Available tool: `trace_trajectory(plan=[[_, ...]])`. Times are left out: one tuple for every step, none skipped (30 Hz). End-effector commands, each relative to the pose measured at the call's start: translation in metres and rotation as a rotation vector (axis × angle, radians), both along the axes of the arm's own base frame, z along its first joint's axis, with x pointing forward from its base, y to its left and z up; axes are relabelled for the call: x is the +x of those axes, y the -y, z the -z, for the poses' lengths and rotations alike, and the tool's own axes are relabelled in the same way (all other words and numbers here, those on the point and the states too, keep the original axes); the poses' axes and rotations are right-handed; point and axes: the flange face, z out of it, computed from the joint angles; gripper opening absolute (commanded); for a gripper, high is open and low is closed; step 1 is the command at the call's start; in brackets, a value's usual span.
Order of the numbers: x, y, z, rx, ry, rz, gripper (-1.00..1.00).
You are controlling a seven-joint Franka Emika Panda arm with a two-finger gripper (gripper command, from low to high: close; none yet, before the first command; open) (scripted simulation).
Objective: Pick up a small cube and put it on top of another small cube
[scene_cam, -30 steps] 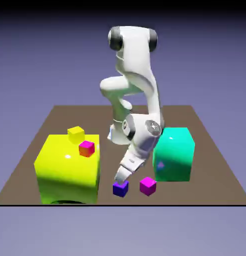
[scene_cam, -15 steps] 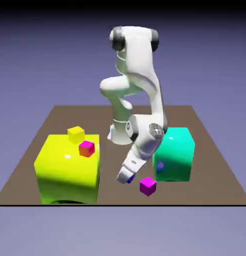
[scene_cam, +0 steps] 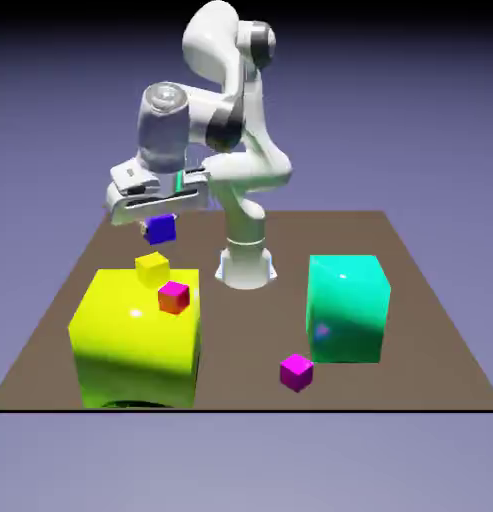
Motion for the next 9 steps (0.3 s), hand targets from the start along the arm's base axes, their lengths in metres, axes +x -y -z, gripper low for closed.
trace_trajectory(plan=[[0.000, 0.000, 0.000, -0.002, 0.000, -0.001, -1.00], [-0.003, 0.004, 0.016, -0.003, 0.000, -0.001, -1.00], [-0.007, 0.007, 0.033, -0.003, 0.000, 0.000, -1.00], [-0.011, 0.009, 0.049, -0.003, 0.000, -0.001, -1.00], [-0.016, 0.012, 0.065, -0.002, 0.000, -0.001, -1.00], [-0.017, 0.012, 0.066, -0.002, 0.000, -0.001, -1.00], [-0.017, 0.012, 0.066, -0.002, 0.000, -0.001, 1.00], [-0.017, 0.012, 0.066, -0.002, 0.000, -0.001, 1.00], [-0.012, 0.009, 0.050, -0.003, 0.000, -0.001, 1.00]])
